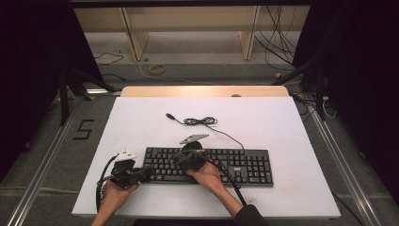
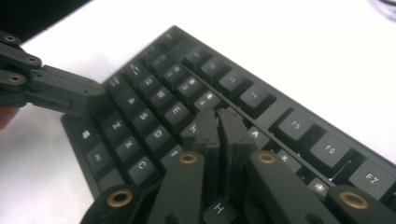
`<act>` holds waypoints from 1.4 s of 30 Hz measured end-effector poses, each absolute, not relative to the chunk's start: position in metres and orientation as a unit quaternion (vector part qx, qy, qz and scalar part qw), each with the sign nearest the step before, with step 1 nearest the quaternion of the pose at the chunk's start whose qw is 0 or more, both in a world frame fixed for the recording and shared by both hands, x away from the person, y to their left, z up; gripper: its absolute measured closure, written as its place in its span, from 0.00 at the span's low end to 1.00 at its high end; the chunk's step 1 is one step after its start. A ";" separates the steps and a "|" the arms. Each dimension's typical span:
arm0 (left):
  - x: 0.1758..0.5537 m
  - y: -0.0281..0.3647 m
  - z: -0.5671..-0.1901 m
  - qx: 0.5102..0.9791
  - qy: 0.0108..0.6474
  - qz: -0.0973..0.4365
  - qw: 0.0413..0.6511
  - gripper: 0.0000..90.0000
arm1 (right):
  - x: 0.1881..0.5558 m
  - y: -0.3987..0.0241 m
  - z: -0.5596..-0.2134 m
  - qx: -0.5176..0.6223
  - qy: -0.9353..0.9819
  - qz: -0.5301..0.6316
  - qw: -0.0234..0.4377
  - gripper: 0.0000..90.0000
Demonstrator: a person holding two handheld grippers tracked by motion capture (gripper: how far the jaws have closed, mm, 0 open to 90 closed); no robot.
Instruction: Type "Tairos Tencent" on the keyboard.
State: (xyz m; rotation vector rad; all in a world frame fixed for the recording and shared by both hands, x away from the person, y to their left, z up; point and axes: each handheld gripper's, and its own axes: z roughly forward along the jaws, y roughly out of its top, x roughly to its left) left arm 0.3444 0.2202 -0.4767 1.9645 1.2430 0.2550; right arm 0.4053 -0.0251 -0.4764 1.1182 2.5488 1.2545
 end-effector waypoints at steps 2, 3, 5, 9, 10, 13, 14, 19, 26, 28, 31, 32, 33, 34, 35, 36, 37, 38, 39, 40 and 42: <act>0.344 0.222 -0.474 0.769 0.489 0.100 0.399 0.95 | 0.403 -0.028 -0.472 0.364 0.831 0.418 0.047 0.95; 0.344 0.222 -0.474 0.769 0.488 0.101 0.400 0.95 | 0.403 -0.028 -0.470 0.362 0.831 0.419 0.047 0.94; 0.343 0.220 -0.473 0.770 0.485 0.102 0.403 0.93 | 0.402 -0.030 -0.469 0.360 0.831 0.422 0.045 0.92; 0.342 0.218 -0.470 0.768 0.482 0.103 0.410 0.87 | 0.399 -0.034 -0.466 0.356 0.829 0.430 0.040 0.88; 0.342 0.219 -0.470 0.767 0.482 0.102 0.412 0.84 | 0.399 -0.035 -0.465 0.355 0.828 0.432 0.037 0.87; 0.342 0.218 -0.469 0.766 0.479 0.097 0.418 0.78 | 0.396 -0.039 -0.463 0.346 0.828 0.439 0.037 0.83; 0.342 0.218 -0.469 0.764 0.479 0.097 0.421 0.77 | 0.395 -0.040 -0.462 0.347 0.827 0.440 0.037 0.81; 0.343 0.216 -0.466 0.763 0.476 0.096 0.427 0.63 | 0.391 -0.049 -0.458 0.338 0.824 0.453 0.038 0.69; 0.344 0.212 -0.464 0.763 0.472 0.095 0.432 0.49 | 0.384 -0.063 -0.456 0.338 0.821 0.458 0.038 0.57; 0.344 0.211 -0.464 0.762 0.473 0.096 0.433 0.47 | 0.383 -0.065 -0.457 0.337 0.821 0.459 0.038 0.56; 0.344 0.210 -0.462 0.760 0.473 0.098 0.435 0.43 | 0.379 -0.073 -0.458 0.341 0.819 0.461 0.040 0.51; 0.345 0.209 -0.462 0.760 0.473 0.097 0.435 0.42 | 0.379 -0.074 -0.458 0.341 0.818 0.462 0.041 0.51; 0.345 0.209 -0.461 0.760 0.474 0.097 0.435 0.41 | 0.378 -0.076 -0.458 0.341 0.817 0.463 0.041 0.50; 0.345 0.208 -0.461 0.759 0.474 0.097 0.436 0.41 | 0.377 -0.078 -0.458 0.343 0.816 0.464 0.042 0.49; 0.345 0.208 -0.461 0.760 0.474 0.096 0.435 0.40 | 0.376 -0.080 -0.458 0.344 0.815 0.465 0.040 0.49; 0.346 0.208 -0.461 0.760 0.473 0.097 0.434 0.39 | 0.375 -0.082 -0.458 0.344 0.814 0.467 0.039 0.49; 0.346 0.207 -0.461 0.761 0.473 0.097 0.434 0.39 | 0.374 -0.083 -0.458 0.345 0.813 0.468 0.040 0.49; 0.346 0.207 -0.461 0.761 0.473 0.097 0.434 0.39 | 0.374 -0.085 -0.458 0.345 0.813 0.468 0.042 0.48; 0.346 0.205 -0.461 0.761 0.474 0.098 0.433 0.38 | 0.373 -0.086 -0.458 0.346 0.812 0.467 0.042 0.47; 0.347 0.205 -0.461 0.762 0.472 0.097 0.433 0.38 | 0.373 -0.087 -0.458 0.348 0.812 0.467 0.042 0.47; 0.348 0.203 -0.460 0.762 0.471 0.099 0.433 0.38 | 0.372 -0.090 -0.458 0.349 0.812 0.466 0.043 0.45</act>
